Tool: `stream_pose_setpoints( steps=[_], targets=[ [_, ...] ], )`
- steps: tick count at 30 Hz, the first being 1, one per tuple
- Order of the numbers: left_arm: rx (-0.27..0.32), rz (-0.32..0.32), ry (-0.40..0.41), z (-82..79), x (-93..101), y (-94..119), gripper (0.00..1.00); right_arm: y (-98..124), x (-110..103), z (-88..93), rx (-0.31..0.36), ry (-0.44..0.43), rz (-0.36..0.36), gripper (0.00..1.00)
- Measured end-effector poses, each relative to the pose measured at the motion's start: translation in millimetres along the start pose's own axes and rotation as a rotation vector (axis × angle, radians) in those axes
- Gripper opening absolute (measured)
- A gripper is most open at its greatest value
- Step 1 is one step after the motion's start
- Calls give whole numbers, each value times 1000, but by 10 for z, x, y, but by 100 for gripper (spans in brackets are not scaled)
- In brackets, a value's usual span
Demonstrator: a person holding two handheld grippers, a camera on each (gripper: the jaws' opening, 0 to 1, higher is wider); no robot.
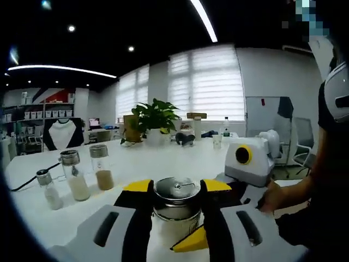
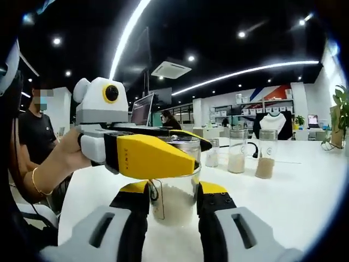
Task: Rotate the seasoning bottle until the label or dispensing opening points toward the visible target arrow and the bottle remains upright within the marked orientation range
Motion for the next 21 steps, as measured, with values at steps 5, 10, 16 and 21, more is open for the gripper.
stream_pose_setpoints(
  steps=[5, 10, 16, 21],
  targets=[
    [-22, -86, -28, 32, -38, -22, 36, 13, 67, 29, -9, 22, 62, 31],
    [-16, -231, -67, 32, -101, -12, 41, 15, 108, 37, -1, 17, 92, 31],
    [-93, -292, -106, 142, -104, 50, 38, 3, 51, 74, -22, 73, 80, 31],
    [-81, -368, -160, 142, -104, 86, 39, -22, 15, 113, -26, 56, 72, 31]
  ],
)
Point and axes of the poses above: the point that each gripper's makers call its tool centre point, and the gripper's own axes: y roughly backward along the fingers, x roughly to its right, z roughly out of its underside, the point moved 1 cm from there along y, roughly backward along the fingers, and after that the axes turned 15 degrees about x, right-handed, at the moved point
